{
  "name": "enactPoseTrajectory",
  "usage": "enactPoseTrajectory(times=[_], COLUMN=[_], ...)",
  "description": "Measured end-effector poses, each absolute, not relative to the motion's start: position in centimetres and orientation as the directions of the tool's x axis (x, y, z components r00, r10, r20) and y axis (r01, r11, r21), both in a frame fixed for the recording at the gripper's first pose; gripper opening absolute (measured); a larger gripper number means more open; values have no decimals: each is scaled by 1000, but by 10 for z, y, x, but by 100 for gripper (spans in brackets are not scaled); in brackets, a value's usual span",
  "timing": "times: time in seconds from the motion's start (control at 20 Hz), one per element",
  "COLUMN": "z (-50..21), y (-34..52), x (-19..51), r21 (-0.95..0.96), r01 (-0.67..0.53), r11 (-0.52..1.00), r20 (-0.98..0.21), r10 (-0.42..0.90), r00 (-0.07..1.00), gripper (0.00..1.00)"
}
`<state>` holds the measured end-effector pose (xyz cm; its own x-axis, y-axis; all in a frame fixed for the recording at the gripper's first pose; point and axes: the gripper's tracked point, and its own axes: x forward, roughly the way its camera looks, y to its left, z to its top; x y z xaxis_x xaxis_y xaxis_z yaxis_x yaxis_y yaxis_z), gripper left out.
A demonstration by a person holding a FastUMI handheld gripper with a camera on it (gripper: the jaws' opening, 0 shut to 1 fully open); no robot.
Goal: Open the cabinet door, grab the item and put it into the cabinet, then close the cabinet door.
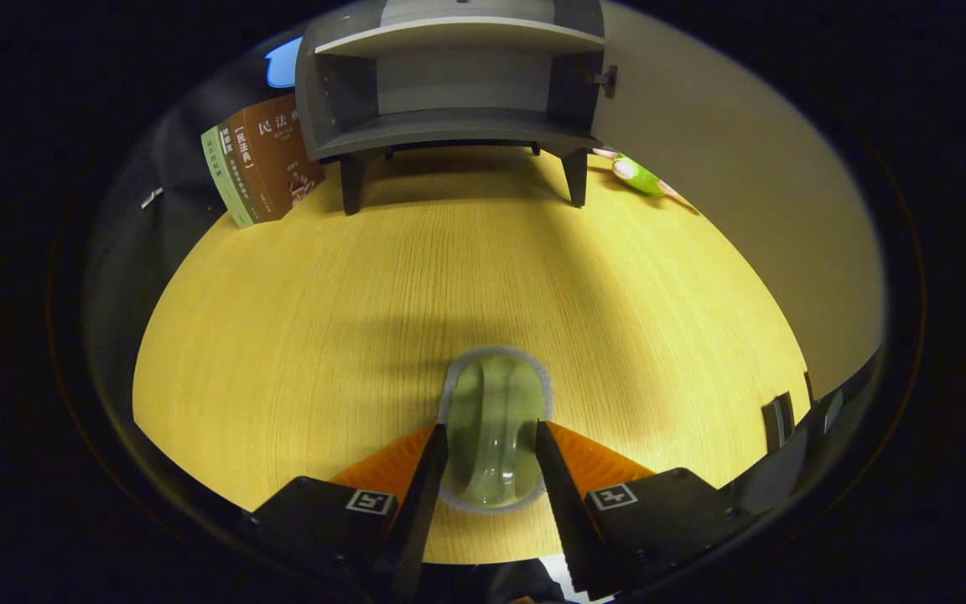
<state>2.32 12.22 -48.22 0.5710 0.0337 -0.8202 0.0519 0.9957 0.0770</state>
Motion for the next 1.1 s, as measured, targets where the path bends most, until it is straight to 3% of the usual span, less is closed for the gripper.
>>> enactPoseTrajectory(times=[0.05, 0.2, 0.25, 0.3, 0.6, 1.1], z=[-482, -479, -474, -476, -461, -376], y=[124, 118, 117, 117, 113, 112], x=[27, 29, 28, 31, 30, 42], r21=[71, 56, 54, 47, 84, 122], r01=[52, 67, 67, 67, 89, 64], r11=[996, 996, 996, 997, 993, 990], r20=[-815, -818, -812, -810, -801, -738], r10=[28, 7, 5, -1, 14, 48], r00=[578, 575, 584, 586, 599, 673], gripper=[70, 25, 25, 18, 19, 18])
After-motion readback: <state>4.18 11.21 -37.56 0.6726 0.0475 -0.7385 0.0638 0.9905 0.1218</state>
